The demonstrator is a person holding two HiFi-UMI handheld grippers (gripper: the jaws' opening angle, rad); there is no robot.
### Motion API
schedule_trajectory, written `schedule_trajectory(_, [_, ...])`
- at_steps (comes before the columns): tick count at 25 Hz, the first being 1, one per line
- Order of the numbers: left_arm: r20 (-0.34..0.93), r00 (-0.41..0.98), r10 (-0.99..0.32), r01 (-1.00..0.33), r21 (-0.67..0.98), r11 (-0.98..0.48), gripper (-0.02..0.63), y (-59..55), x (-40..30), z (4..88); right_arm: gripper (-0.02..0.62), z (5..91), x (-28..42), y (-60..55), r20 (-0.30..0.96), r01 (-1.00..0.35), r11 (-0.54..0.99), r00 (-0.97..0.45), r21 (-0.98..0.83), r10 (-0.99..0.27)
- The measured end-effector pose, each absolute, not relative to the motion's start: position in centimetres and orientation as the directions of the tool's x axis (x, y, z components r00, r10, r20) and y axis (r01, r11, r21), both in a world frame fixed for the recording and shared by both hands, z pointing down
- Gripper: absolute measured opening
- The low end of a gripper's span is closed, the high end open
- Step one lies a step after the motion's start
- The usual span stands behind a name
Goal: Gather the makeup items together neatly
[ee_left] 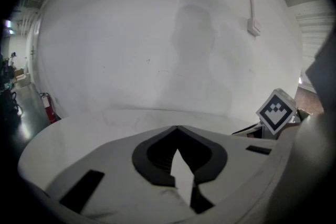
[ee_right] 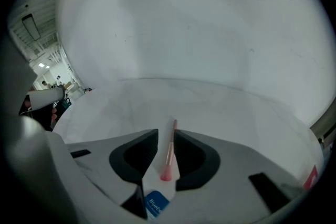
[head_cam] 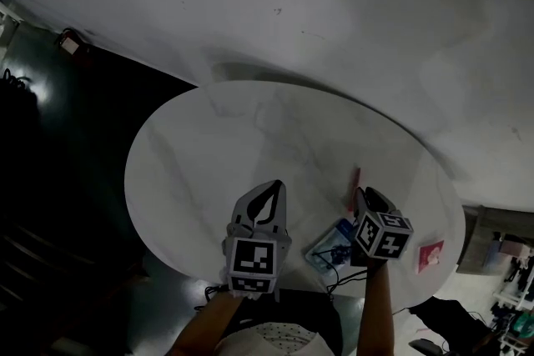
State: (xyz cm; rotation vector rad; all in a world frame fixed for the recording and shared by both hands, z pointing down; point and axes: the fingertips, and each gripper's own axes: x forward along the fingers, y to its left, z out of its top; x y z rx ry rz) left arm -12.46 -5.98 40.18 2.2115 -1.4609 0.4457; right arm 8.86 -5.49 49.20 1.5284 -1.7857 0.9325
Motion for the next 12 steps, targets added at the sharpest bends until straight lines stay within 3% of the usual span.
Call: schedule_trajectory(12, [0.532,0.390,-0.752,-0.920,0.190,-0.343,0.018,-6.6,-11.6,41.6,0.115,52.9,8.7,-5.7,0.874,-0.990,0.079,-0.142,-0.119,-0.465])
